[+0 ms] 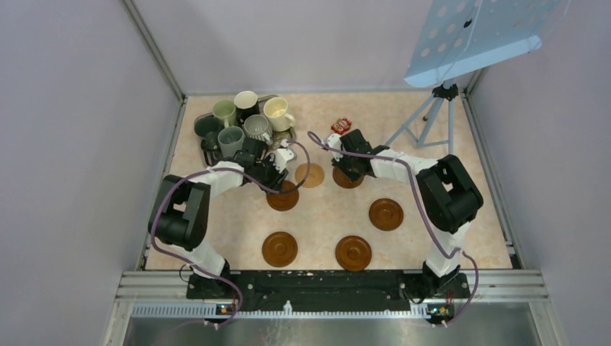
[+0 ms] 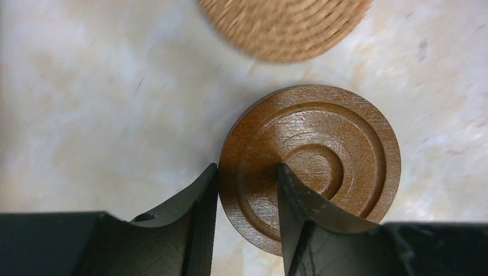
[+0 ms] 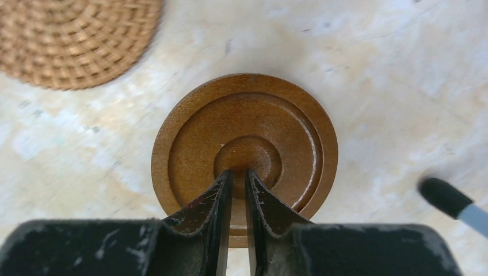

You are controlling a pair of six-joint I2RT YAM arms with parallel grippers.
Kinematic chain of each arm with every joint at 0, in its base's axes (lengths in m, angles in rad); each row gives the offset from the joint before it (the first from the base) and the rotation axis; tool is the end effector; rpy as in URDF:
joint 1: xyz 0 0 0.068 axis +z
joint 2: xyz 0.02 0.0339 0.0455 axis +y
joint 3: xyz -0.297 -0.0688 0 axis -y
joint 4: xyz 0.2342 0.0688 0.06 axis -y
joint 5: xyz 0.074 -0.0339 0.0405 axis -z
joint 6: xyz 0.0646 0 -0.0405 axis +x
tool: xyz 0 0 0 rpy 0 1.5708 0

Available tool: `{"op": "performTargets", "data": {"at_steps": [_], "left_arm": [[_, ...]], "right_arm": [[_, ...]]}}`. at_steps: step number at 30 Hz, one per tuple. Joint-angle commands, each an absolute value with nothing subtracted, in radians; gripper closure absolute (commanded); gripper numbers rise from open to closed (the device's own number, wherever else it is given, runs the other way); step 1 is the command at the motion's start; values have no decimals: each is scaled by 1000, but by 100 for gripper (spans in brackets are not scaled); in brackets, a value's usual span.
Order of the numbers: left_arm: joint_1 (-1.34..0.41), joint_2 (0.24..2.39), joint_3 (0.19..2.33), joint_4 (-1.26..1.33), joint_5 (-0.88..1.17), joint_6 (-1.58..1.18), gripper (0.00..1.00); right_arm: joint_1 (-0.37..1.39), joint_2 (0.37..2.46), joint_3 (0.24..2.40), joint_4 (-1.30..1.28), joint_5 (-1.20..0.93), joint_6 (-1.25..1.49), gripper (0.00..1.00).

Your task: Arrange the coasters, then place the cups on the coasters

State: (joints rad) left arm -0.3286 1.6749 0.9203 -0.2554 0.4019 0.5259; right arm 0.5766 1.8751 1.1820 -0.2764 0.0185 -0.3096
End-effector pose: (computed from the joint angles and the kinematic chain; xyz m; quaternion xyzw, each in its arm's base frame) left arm 0.3076 -0.1316 0.1792 0.4404 0.8341 -0.1642 0.2887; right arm 0.3409 0.2203 0.1791 -0.4070 0.8640 0.0307 0.2947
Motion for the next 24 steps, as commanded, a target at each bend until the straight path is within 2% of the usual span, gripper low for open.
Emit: {"op": "performTargets", "data": {"at_steps": [1,7,12,15,18,19,21,24], "left_arm": [[-213,1621,844,-301,288,615,63],[-86,1558,784,-335,308,718,64],[-59,1543,768,-335,306,728,62],[-54,1533,776,-346,308,710,54],[-54,1477,791,-397,377,737,31],[-54,1448,791,-410,422,749,27],[-59,1386,801,-433,476,772,22],[-92,1346,826,-463,507,780,20]], "right_arm": [[633,1867,1097,-435,-116,-244,83],[664,1874,1108,-439,-150,-213,80],[673,1893,1118,-441,-155,-209,79],[673,1876,1122,-451,-142,-211,73],[656,1840,1152,-474,-165,-226,62],[647,1827,1169,-483,-177,-230,58],[634,1803,1202,-501,-192,-244,53],[619,1767,1227,-530,-228,-269,52]]}}
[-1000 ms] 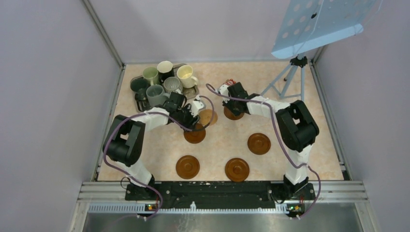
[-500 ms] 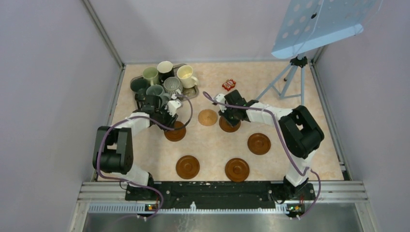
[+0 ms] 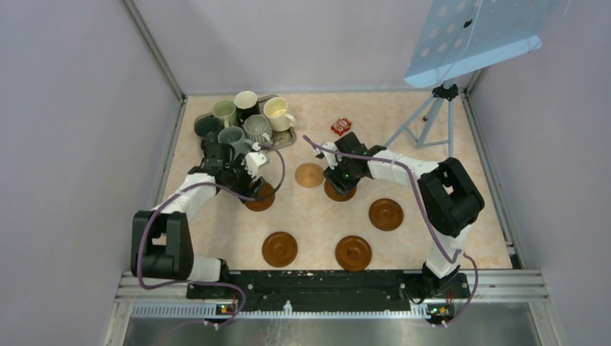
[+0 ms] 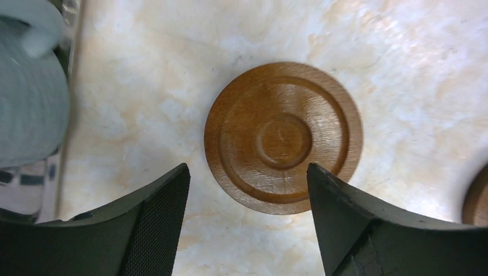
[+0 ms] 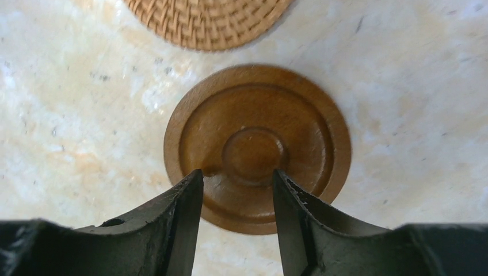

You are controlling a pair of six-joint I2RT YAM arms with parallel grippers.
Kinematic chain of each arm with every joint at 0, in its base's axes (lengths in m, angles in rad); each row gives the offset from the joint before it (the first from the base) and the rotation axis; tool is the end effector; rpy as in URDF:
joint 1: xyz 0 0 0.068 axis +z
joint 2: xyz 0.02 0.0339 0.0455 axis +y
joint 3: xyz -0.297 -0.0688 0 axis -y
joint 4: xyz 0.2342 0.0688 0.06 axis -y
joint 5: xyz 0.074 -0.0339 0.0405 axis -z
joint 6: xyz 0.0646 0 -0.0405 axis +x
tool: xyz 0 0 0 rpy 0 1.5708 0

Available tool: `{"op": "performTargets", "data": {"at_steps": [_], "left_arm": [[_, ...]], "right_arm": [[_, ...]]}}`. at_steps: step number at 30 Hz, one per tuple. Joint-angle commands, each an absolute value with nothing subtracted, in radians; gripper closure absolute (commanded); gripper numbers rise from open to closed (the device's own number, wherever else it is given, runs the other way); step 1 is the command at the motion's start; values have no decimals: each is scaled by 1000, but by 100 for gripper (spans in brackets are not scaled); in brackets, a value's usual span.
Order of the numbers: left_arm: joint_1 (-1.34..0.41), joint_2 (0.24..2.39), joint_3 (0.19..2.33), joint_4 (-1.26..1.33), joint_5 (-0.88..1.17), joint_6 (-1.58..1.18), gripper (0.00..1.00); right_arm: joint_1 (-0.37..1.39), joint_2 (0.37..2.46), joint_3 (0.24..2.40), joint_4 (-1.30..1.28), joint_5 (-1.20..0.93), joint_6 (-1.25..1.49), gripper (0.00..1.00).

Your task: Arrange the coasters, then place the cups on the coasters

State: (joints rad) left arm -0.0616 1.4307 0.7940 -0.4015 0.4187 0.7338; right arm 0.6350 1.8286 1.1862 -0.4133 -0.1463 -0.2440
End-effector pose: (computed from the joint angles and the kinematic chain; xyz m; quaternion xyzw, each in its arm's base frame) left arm 0.2679 -0.0428 0.2020 0.4159 0.8489 -0.1044 0.3091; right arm 0.3061 0.2372 0.1884 -0.4272 0.8649 0.1187 0.2355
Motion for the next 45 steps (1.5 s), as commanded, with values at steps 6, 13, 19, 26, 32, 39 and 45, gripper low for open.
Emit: {"op": "performTargets", "data": {"at_steps": [6,13,19,26,32,39,45], "left_arm": [[-243,1393,860,-350,522,703,20],[-396,1688,1083,-253,464,566,24],[-447,1876,1248,-227,396,492,29],[-474,1951,1260,-286,318,528,37],[-471,1856,1109,-328,322,603,48],[-472,1745,996,-398,357,685,51],[-474,1696,961,-416,398,699,49]], "right_arm": [[582,1698,1187,-538,-266,-252,53],[479,1604,1117,-561,-261,-254,55],[451,1583,1092,-523,-238,-232,56],[451,1647,1125,-456,-225,-208,54],[451,1718,1171,-402,-229,-201,53],[473,1770,1194,-374,-261,-182,52],[511,1792,1197,-347,-240,-164,52]]}}
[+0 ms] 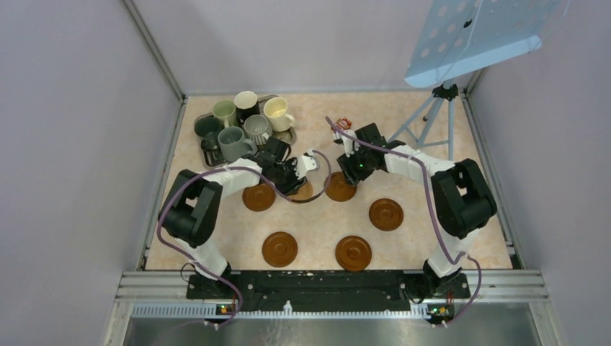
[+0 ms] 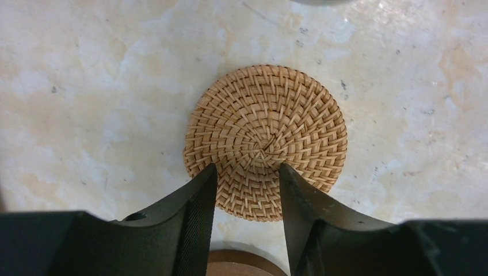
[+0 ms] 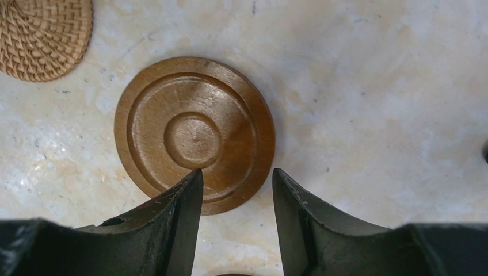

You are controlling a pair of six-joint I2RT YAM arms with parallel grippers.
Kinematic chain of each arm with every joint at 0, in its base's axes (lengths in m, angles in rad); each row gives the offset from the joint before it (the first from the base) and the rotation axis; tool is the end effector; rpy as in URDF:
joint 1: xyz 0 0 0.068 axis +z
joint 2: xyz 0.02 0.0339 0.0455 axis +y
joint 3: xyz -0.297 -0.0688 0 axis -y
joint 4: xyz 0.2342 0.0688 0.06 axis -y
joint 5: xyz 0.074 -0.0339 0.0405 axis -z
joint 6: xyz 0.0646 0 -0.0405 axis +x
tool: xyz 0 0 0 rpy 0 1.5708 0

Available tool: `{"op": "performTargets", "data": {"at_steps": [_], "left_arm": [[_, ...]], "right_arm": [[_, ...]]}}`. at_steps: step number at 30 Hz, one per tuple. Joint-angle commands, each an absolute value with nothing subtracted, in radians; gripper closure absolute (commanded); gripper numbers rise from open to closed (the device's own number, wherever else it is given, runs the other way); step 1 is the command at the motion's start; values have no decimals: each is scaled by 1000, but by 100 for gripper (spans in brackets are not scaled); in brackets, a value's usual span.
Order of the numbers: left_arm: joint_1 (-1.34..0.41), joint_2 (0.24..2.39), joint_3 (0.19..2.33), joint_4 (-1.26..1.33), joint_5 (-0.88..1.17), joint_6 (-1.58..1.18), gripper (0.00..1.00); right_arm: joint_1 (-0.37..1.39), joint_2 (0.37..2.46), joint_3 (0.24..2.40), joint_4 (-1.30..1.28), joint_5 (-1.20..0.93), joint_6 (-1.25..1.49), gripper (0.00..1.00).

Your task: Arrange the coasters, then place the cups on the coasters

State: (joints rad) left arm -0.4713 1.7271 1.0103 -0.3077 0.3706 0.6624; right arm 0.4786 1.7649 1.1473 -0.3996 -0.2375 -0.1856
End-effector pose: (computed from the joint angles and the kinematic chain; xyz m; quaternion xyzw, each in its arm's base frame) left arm 0.3030 -0.1806 0.1836 0.5501 0.7717 -0.1513 0.2809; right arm 0.3258 0.1861 0.2019 -0.3420 0.8924 0.1524 0.2518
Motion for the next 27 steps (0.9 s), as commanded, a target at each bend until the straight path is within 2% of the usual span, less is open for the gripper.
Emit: {"op": "performTargets", "data": {"at_steps": [1,9,17,19,22,27], "left_arm": [[-473,1689,954,-416,403,699,49],[-474,1700,959,-383,395,662,43],[-462,1648,1002,-418,404,637,32],[-455,1617,1022,-443,416,639,28],[-452,1560,1023,-489,439,674,24],[-451,1486,986,-552,457,686,22]], "right_arm": [[517,1799,1202,-345,-238,-163,52],[539,1855,1200,-344,-201,-170,53],[538,1828,1157,-361,-203,-195,62],[539,1813,1152,-365,-208,-192,61],[538,1784,1167,-374,-220,-189,54],[538,1737,1196,-379,-236,-205,50]]}}
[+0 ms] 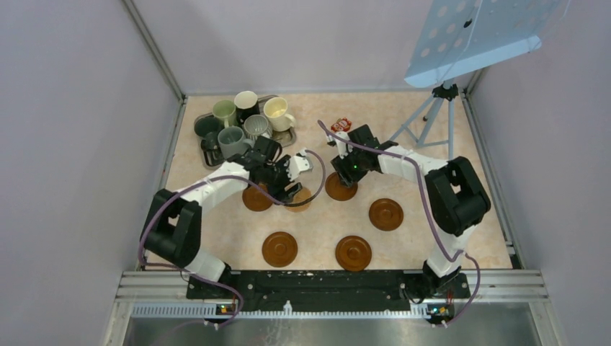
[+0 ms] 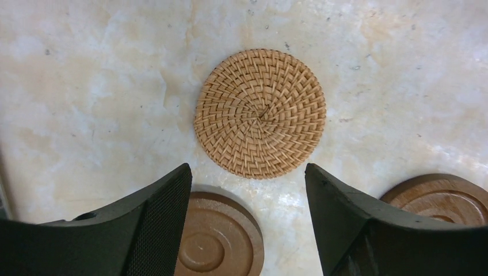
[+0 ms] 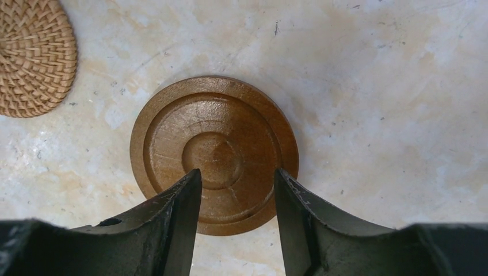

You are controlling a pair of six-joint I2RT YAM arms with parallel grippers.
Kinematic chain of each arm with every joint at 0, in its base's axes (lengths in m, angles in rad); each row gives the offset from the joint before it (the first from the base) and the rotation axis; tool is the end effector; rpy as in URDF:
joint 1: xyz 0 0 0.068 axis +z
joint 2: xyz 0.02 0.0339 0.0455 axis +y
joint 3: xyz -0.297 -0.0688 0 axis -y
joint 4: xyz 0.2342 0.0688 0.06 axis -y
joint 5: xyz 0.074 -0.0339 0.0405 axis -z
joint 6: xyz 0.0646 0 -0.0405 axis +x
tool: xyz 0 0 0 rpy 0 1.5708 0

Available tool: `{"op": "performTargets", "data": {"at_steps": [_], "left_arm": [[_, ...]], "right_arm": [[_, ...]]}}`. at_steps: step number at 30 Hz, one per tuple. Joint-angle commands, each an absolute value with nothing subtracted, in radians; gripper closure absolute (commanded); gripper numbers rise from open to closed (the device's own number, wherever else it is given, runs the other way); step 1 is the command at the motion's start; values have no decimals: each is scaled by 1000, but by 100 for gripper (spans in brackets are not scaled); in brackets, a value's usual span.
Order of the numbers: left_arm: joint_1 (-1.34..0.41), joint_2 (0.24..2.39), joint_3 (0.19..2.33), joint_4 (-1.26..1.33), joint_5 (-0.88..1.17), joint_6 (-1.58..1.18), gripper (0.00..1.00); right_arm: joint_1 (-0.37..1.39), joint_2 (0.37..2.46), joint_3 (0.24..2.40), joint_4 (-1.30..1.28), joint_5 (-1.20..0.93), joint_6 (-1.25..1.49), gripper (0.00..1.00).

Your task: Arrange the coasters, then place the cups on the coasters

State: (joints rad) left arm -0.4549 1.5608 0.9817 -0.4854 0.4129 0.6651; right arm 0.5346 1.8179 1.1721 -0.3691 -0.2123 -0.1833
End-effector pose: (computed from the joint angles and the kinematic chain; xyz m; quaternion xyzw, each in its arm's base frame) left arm 0.2675 -0.1597 0.2161 0.5468 0.7756 -0.1716 0.2646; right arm 0.3271 0.2095 0.1919 -0.3631 0.8851 0.1480 0.2508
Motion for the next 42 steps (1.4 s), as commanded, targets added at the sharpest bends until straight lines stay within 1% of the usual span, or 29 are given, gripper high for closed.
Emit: {"op": "performTargets", "data": {"at_steps": [1,6,10,13,16,18,24,28,32,42], "left_arm": [[-451,1478,979,-559,450,682,22],[-433,1430,937,-586,459,694,23],[-438,1395,893,-625,475,761,20],[-439,1381,868,-678,492,812,17],[-454,1358,833,-680,488,842,14],[-469,1355,819,-664,462,841,14],[-471,1396,855,-508,382,684,20],[-472,1459,889,-421,328,621,22],[-474,1536,916,-356,313,617,23],[-515,1755,1022,-276,314,621,38]], "right_arm": [[537,1734,1205,-390,-238,-210,50],[531,1710,1197,-430,-244,-236,52],[528,1711,1165,-410,-249,-241,52],[528,1742,1186,-393,-260,-217,52],[529,1776,1189,-374,-260,-214,53],[532,1791,1180,-367,-261,-217,54],[540,1777,1118,-371,-241,-227,61],[538,1773,1094,-380,-178,-212,62],[504,1778,1093,-392,-134,-182,64],[425,1743,1052,-435,-93,-245,68]]}}
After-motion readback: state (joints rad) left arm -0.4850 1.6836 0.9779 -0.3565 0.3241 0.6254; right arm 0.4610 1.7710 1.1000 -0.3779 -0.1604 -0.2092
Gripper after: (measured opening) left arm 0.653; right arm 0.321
